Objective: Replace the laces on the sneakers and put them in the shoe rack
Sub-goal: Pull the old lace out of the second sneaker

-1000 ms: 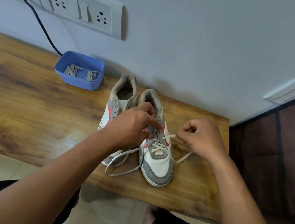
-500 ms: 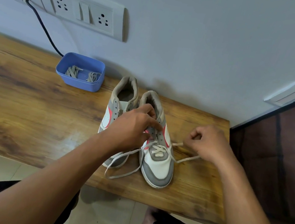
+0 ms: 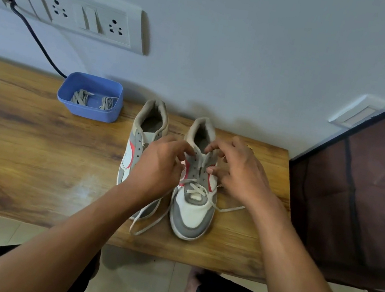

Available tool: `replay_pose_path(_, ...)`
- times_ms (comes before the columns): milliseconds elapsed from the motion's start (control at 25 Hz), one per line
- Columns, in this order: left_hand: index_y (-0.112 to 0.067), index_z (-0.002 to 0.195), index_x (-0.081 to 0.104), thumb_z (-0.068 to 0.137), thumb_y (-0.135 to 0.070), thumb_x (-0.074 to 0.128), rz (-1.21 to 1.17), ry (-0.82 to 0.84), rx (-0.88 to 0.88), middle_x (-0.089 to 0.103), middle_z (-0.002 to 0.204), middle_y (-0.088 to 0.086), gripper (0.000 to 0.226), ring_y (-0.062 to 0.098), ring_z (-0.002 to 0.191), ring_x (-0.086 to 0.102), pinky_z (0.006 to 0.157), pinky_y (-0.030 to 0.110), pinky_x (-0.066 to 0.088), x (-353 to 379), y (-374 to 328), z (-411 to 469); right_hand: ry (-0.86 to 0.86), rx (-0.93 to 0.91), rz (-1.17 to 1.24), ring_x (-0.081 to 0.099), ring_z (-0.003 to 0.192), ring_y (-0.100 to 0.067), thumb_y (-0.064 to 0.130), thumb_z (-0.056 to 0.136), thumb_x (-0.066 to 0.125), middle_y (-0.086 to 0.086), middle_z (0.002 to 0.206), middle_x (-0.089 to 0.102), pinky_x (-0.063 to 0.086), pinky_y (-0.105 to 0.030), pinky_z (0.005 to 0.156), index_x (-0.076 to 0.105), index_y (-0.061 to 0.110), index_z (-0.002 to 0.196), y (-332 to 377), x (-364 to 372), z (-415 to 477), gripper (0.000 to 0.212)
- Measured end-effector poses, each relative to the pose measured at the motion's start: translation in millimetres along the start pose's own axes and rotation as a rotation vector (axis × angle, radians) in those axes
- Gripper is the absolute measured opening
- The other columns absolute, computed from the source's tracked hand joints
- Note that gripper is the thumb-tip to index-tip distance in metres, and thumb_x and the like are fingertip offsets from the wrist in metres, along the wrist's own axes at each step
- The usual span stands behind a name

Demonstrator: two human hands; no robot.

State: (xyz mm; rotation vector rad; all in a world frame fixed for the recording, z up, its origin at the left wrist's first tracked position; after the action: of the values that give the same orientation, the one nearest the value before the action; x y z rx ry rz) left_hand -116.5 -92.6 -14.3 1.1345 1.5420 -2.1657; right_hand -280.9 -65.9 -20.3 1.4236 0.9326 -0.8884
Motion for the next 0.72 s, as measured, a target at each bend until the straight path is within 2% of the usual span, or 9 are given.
replay_pose_path(120,-0.02,0.089,0.073,0.085,-0.001,0.072,-0.073,0.132,-0.157,0.069,0.077,-0.007,0.019,0.005,0.068,0.066,0.069,0.031,0.059,9,13,-3,-0.054,0.017,-0.011,0.05,0.103,-0.012,0.044,0.072,0.092,0.01,0.112,0.048,0.045,-0.032,0.077,0.068,0.036,0.107,-4,-11,-2,0.044)
replay_pose_path(240,-0.017,0.086,0.071,0.087,-0.007,0.075,-0.084,0.274,-0.208,0.072,0.074,-0.004,0.012,0.007,0.065,0.069,0.068,0.033,0.062,16,12,-7,-0.057,0.053,-0.013,0.051,0.103,-0.01,0.049,0.066,0.095,0.015,0.108,0.053,0.043,-0.032,0.076,0.07,0.037,0.097,-8,-15,-2,0.041)
replay_pose_path(360,-0.013,0.085,0.069,0.091,-0.013,0.075,-0.118,0.355,-0.248,0.074,0.067,0.001,0.008,0.01,0.056,0.072,0.06,0.031,0.063,20,11,-11,-0.046,0.089,0.018,0.056,0.099,-0.009,0.047,0.066,0.095,0.018,0.102,0.057,0.046,-0.032,0.075,0.07,0.037,0.096,-11,-16,0,0.04)
replay_pose_path(480,-0.012,0.08,0.069,0.09,-0.025,0.077,-0.099,0.319,-0.314,0.073,0.063,0.0,0.018,0.006,0.052,0.07,0.054,0.024,0.059,20,17,-13,-0.078,0.102,0.171,0.063,0.093,-0.002,0.041,0.075,0.088,0.019,0.098,0.065,0.057,-0.037,0.083,0.07,0.035,0.097,-6,-13,1,0.029)
replay_pose_path(560,-0.014,0.076,0.069,0.088,-0.029,0.079,-0.07,0.272,-0.344,0.072,0.062,-0.003,0.022,0.003,0.051,0.068,0.053,0.02,0.056,20,18,-14,-0.103,0.115,0.222,0.064,0.086,0.002,0.042,0.078,0.086,0.019,0.089,0.068,0.058,-0.036,0.08,0.067,0.034,0.097,-2,-10,3,0.028)
replay_pose_path(720,-0.009,0.073,0.071,0.087,-0.021,0.079,-0.069,0.201,-0.388,0.072,0.063,0.004,0.019,0.014,0.056,0.07,0.06,0.038,0.063,24,19,-18,-0.121,0.117,0.287,0.065,0.078,0.001,0.032,0.077,0.091,0.014,0.08,0.069,0.057,-0.035,0.077,0.065,0.035,0.093,3,-4,5,0.031)
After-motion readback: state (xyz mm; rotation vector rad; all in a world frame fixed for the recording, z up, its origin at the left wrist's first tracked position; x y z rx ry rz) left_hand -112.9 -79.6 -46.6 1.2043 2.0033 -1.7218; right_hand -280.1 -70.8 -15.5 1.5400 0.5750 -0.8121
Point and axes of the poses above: each hand's wrist, its own z-axis towards the middle knuckle, its own x-axis out of the palm, y = z × x, the point moved 9 cm from there along z, towards the middle knuckle
